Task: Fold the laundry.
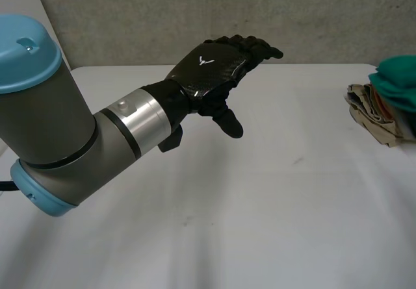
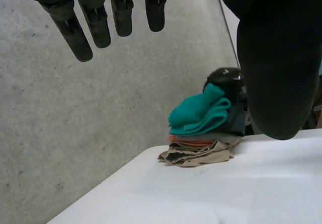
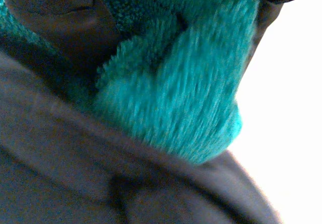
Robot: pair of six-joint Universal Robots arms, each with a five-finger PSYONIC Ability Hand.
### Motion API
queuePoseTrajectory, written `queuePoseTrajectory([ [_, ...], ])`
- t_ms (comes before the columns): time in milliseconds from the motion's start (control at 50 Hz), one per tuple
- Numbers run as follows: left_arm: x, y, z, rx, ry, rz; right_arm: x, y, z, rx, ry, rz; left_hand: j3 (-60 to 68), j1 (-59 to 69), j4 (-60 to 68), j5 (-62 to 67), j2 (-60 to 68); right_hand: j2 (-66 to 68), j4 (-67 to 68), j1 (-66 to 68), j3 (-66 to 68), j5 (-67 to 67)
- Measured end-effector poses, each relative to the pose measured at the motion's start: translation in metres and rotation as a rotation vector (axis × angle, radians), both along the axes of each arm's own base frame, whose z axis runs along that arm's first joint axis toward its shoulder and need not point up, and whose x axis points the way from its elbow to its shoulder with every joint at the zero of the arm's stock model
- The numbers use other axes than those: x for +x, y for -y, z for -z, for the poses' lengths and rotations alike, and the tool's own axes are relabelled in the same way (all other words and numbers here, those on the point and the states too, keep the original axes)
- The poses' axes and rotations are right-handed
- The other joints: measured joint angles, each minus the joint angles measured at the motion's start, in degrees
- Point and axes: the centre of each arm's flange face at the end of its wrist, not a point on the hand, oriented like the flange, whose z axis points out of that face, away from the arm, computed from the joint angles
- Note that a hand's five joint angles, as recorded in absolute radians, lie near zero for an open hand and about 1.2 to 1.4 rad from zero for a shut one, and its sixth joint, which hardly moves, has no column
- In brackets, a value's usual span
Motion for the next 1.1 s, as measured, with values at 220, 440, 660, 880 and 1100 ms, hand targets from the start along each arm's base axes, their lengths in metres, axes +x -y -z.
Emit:
queuePoseTrajectory([
  [220,-0.003,-0.010,-0.005,-0.009,-0.007,0.022,-0.018,-0.001,-0.040,-0.081,0.040,0.235,0.0,0.0,0.0,0.0,0.0,-28.8,-30.1,-24.6,-29.2,-26.5],
  [440,-0.003,-0.011,-0.002,0.000,-0.004,0.024,-0.015,-0.017,-0.020,0.063,0.078,0.258,0.0,0.0,0.0,0.0,0.0,-54.6,-57.1,-48.7,-56.1,-55.6],
  [660,-0.006,-0.020,-0.007,-0.003,-0.013,0.043,-0.044,-0.062,-0.086,0.075,0.089,0.379,0.0,0.0,0.0,0.0,0.0,-54.6,-57.1,-48.7,-56.1,-55.6],
  [880,-0.004,-0.033,-0.037,-0.067,-0.076,0.050,-0.120,-0.092,-0.181,-0.134,-0.107,0.788,0.0,0.0,0.0,0.0,0.0,-54.6,-57.1,-48.7,-56.1,-55.6],
  [1100,0.036,-0.016,-0.129,-0.235,-0.360,-0.210,0.034,-0.089,-0.256,-0.535,-0.084,0.441,0.0,0.0,-0.1,0.0,-0.1,-54.6,-57.1,-48.7,-56.1,-55.6],
])
